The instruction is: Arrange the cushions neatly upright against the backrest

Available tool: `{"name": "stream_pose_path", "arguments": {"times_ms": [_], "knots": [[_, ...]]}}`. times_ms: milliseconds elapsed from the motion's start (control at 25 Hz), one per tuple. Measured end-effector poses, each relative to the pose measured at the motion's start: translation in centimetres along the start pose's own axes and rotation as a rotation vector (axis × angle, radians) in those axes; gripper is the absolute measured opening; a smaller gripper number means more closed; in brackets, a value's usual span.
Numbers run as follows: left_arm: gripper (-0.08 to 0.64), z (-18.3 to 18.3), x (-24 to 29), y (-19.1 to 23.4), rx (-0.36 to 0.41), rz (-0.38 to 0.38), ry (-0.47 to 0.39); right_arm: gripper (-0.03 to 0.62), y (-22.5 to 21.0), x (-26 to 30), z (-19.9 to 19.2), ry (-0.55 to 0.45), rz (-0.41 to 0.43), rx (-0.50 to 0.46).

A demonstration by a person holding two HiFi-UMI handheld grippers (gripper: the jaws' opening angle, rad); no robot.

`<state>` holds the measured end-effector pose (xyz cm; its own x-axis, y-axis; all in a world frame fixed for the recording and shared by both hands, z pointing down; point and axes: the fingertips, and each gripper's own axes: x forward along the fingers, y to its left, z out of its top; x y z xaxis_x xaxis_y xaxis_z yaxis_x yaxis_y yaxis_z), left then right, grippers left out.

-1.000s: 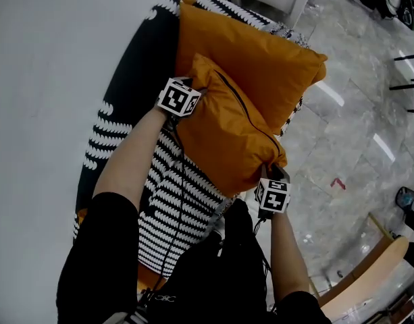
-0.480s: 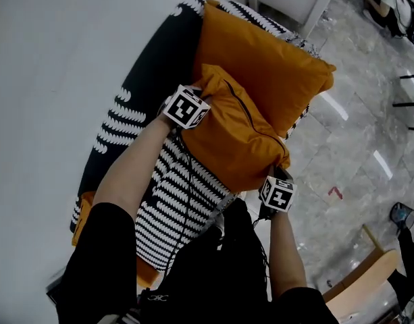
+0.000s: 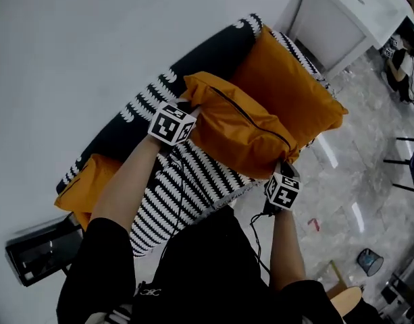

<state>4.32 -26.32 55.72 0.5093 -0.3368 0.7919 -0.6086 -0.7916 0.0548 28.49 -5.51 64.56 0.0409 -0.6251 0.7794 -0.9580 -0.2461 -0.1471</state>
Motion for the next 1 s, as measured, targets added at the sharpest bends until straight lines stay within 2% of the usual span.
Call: {"name": "stream_pose_path", "arguments": {"times_ms": [160, 280, 520, 640, 760, 1000], "knots": [[0.046, -2.8, -7.0, 3.0, -0.137, 0.103, -0.075, 0.028, 3.8, 0.1, 7.0, -0.073, 0.053, -0.148], [0.049, -6.5, -12.1, 4.7, -0.307, 0.159, -0.125, 0.028, 8.5, -0.2, 11.1, -0.119, 0.1, -0.275], [0.048, -15.4, -20.2, 7.2, -0.563, 0.282, -0.221, 0.028, 20.4, 0.5, 16.1, -0.199, 0.205, -0.489], [0.048, -21.0, -23.4, 8.2, -0.699, 0.374, -0.243, 0.028, 27.9, 1.6, 16.6, -0.202, 0.28, -0.622], [0.048, -26.4, -25.9, 8.9, -0.807, 0.453, -0.249, 0.028, 34.5, 2.3, 15.3, -0.189, 0.351, -0.735], [0.048, -33.2, -28.4, 10.1, -0.894, 0.505, -0.218, 0.028, 40.9, 3.3, 11.6, -0.152, 0.414, -0.805]]}}
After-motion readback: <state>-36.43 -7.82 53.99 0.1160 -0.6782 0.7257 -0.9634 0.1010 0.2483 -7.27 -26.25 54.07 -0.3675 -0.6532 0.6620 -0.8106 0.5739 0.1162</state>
